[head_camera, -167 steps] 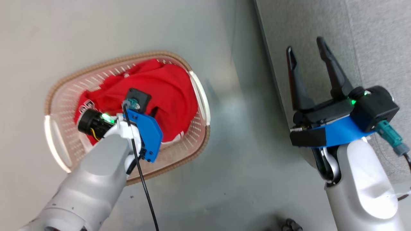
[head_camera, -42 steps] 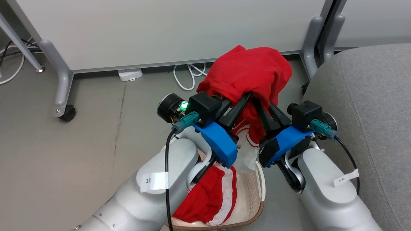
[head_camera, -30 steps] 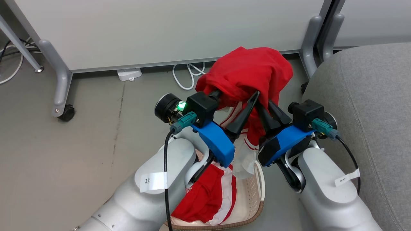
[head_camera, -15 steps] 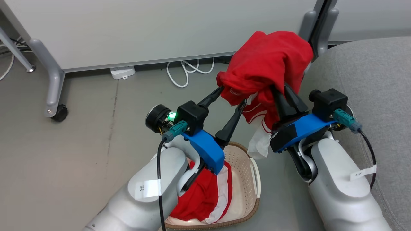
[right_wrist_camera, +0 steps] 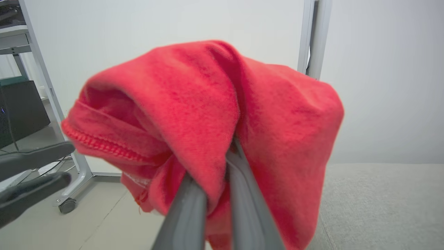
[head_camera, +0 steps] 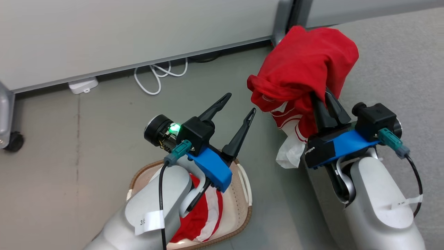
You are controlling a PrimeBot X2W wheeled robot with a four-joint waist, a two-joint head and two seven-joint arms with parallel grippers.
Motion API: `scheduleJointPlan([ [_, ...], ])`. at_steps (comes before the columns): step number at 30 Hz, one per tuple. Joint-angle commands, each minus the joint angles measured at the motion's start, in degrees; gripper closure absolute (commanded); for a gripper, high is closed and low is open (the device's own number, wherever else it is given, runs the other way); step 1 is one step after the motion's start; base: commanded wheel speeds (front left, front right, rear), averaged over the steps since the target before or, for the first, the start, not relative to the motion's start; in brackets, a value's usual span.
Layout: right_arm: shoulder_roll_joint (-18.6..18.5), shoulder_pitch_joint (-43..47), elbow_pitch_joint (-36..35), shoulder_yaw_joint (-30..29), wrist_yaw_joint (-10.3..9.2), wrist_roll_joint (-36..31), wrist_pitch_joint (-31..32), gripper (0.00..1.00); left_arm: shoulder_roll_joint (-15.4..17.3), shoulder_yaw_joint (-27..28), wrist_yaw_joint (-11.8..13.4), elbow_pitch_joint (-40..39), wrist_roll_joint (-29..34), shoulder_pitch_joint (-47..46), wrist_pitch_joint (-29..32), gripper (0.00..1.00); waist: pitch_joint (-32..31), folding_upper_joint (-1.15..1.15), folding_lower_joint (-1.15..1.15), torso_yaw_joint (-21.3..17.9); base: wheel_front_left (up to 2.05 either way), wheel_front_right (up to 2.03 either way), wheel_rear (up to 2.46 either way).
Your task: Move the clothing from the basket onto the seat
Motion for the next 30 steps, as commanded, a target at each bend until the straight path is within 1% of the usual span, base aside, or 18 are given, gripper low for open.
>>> scheduleJointPlan([
  [1, -0.08, 1.04, -1.13, -0.34, 0.01, -0.69, -0.22, 1.00, 0.52, 0.31, 0.15, -0.57, 0.48, 0.65, -0.27, 0.00, 0.80, 0.00, 0.00, -3.30, 0.00, 0.00, 0.00],
  [8, -0.06, 4.18, -5.04, -2.49, 0.01, -1.49, -0.22, 1.00, 1.59, 0.02, 0.30, -1.79, 1.63, 1.57, -0.27, 0.00, 1.41, 0.00, 0.00, -10.32, 0.00, 0.00, 0.00],
  [15, -0.05, 8.76, -8.51, -4.39, 0.01, -2.15, -0.21, 1.00, 1.63, -0.87, 0.11, -2.33, 2.29, 1.89, -0.27, 0.00, 1.65, 0.00, 0.00, -15.98, 0.00, 0.00, 0.00],
  [20, -0.03, 12.60, -10.59, -6.10, 0.01, -2.02, -0.21, 1.00, 1.57, -1.65, -0.29, -2.46, 2.68, 2.16, -0.28, 0.00, 1.73, 0.00, 0.00, -18.59, 0.00, 0.00, 0.00],
  [23, -0.04, 14.32, -11.56, -6.40, 0.01, -1.54, -0.21, 1.00, 1.53, -1.88, -0.05, -2.55, 2.69, 2.39, -0.27, 0.00, 1.83, 0.00, 0.00, -19.75, 0.00, 0.00, 0.00],
  [30, -0.04, 15.66, -12.85, -6.16, 0.01, -0.32, -0.22, 1.00, 1.94, -2.28, 0.06, -2.72, 2.63, 2.48, -0.27, 0.00, 1.68, 0.00, 0.00, -21.14, 0.00, 0.00, 0.00],
])
